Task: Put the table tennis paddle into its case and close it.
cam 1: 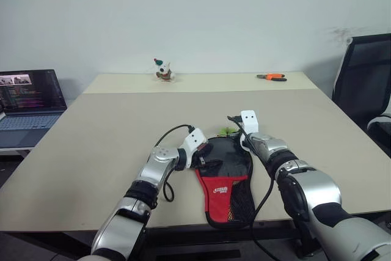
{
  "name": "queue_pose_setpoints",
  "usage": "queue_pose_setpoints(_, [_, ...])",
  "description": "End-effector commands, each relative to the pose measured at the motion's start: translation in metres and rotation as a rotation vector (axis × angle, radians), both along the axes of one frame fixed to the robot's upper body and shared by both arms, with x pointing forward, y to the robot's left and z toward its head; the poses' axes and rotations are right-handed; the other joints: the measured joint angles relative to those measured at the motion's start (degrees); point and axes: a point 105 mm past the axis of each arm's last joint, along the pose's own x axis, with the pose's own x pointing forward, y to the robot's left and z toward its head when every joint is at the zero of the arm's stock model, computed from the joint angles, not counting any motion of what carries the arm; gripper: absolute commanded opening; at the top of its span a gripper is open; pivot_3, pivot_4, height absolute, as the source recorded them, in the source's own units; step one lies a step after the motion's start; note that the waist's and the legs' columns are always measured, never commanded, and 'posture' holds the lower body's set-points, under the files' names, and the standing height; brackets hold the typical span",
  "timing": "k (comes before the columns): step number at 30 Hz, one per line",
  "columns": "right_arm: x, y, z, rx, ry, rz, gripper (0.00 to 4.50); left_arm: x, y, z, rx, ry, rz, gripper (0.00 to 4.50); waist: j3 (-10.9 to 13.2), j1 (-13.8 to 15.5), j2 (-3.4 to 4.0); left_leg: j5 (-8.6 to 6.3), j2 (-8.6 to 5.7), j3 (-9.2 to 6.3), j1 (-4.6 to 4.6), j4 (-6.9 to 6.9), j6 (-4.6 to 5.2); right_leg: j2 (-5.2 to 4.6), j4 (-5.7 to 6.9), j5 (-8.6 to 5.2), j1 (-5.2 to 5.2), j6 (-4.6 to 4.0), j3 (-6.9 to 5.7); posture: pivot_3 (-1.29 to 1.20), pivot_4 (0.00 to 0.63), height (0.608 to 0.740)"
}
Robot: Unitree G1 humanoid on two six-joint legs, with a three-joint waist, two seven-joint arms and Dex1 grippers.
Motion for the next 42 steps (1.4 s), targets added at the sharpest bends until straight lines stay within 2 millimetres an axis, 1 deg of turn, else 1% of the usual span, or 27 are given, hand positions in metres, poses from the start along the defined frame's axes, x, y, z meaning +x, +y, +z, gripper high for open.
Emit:
queue_pose_setpoints(1, [0.004,0.006,0.018,0.013,-0.04,0.011,0.03,-0.001,-0.017,0.003,0.036,-0.034,-0.083,3.84,0.0,0.1,0.0,0.0,0.0,0.0,-0.01,0.0,0.0,0.0,0.0,0.0,0.0,0.0,-0.01,0.0,0.15,0.74])
queue_pose_setpoints(5, [0.005,0.006,0.021,0.02,-0.045,0.009,0.03,-0.007,-0.011,-0.024,0.122,0.015,-0.114,3.84,0.0,0.2,0.0,0.0,-0.01,0.0,0.0,0.01,0.0,-0.01,0.0,0.01,0.01,0.02,0.01,0.0,0.15,0.74])
queue_pose_setpoints(7, [0.006,0.005,0.022,0.024,-0.047,0.006,0.03,-0.01,-0.008,-0.035,0.137,0.045,-0.114,3.84,0.0,0.2,0.0,0.0,-0.01,-0.01,0.0,0.01,0.0,-0.01,0.0,0.01,0.02,0.02,0.0,0.0,0.15,0.74])
queue_pose_setpoints(12, [0.008,-0.009,0.025,0.041,-0.047,-0.042,0.03,-0.018,-0.003,-0.052,0.154,0.087,-0.118,3.84,-0.1,0.2,0.01,0.0,0.0,-0.01,0.02,0.02,0.0,-0.01,0.0,0.01,0.05,0.03,0.0,0.0,0.15,0.74])
queue_pose_setpoints(16, [0.01,-0.023,0.026,0.038,-0.051,-0.078,0.03,-0.02,-0.003,-0.057,0.151,0.101,-0.118,3.84,-0.1,0.3,0.02,0.0,-0.01,-0.02,0.02,0.01,0.0,-0.04,-0.01,0.01,0.06,0.04,-0.01,0.0,0.15,0.74])
queue_pose_setpoints(18, [0.011,-0.035,0.028,0.038,-0.057,-0.11,0.03,-0.02,-0.004,-0.058,0.148,0.107,-0.114,3.84,-0.1,0.3,0.03,0.0,-0.02,-0.01,0.02,0.01,0.0,-0.04,-0.02,0.01,0.06,0.04,0.01,0.0,0.15,0.74])
queue_pose_setpoints(21, [0.012,-0.046,0.031,0.024,-0.068,-0.126,0.03,-0.02,-0.006,-0.059,0.145,0.109,-0.114,3.84,-0.2,0.3,0.13,0.0,-0.04,-0.01,0.02,0.01,0.0,-0.04,-0.03,0.01,0.08,0.05,0.0,0.0,0.15,0.74])
queue_pose_setpoints(26, [0.011,-0.06,0.033,-0.023,-0.077,-0.111,0.03,-0.021,-0.008,-0.061,0.144,0.115,-0.113,3.84,-0.3,0.5,0.2,0.0,-0.09,-0.03,0.03,0.02,0.01,-0.07,-0.04,0.0,0.13,0.09,-0.01,0.0,0.15,0.74])
queue_pose_setpoints(30, [0.007,-0.082,0.029,-0.107,-0.06,-0.072,0.03,-0.02,-0.008,-0.062,0.142,0.119,-0.098,3.84,-0.3,0.8,0.23,0.0,-0.14,-0.04,0.03,0.03,0.01,-0.11,-0.08,-0.01,0.16,0.15,0.0,0.0,0.15,0.74])
queue_pose_setpoints(35, [-0.008,-0.11,0.022,-0.198,-0.003,0.022,0.03,-0.018,-0.016,-0.059,0.132,0.111,-0.099,3.84,-0.4,1.5,0.36,-0.02,-0.22,-0.07,0.05,0.05,0.03,-0.18,-0.11,-0.03,0.26,0.24,-0.03,0.0,0.15,0.74])
queue_pose_setpoints(38, [-0.018,-0.115,0.022,-0.217,0.016,0.073,0.03,-0.018,-0.018,-0.059,0.132,0.11,-0.103,3.84,-0.4,1.6,0.46,-0.03,-0.24,-0.08,0.06,0.12,0.05,-0.18,-0.11,-0.04,0.3,0.27,-0.03,0.0,0.15,0.74])
queue_pose_setpoints(40, [-0.039,-0.122,0.022,-0.24,0.037,0.154,0.03,-0.018,-0.022,-0.058,0.134,0.103,-0.111,3.84,-0.5,1.9,0.58,-0.03,-0.3,-0.07,0.08,0.13,0.05,-0.17,-0.1,-0.04,0.32,0.29,-0.02,0.0,0.15,0.74])
queue_pose_setpoints(42, [-0.075,-0.123,0.022,-0.253,0.074,0.264,0.03,-0.018,-0.027,-0.056,0.133,0.098,-0.12,3.84,-0.6,2.5,0.69,-0.03,-0.35,-0.36,-0.07,0.17,0.06,-0.16,-0.16,-0.13,0.35,0.42,-0.04,0.0,0.15,0.74])
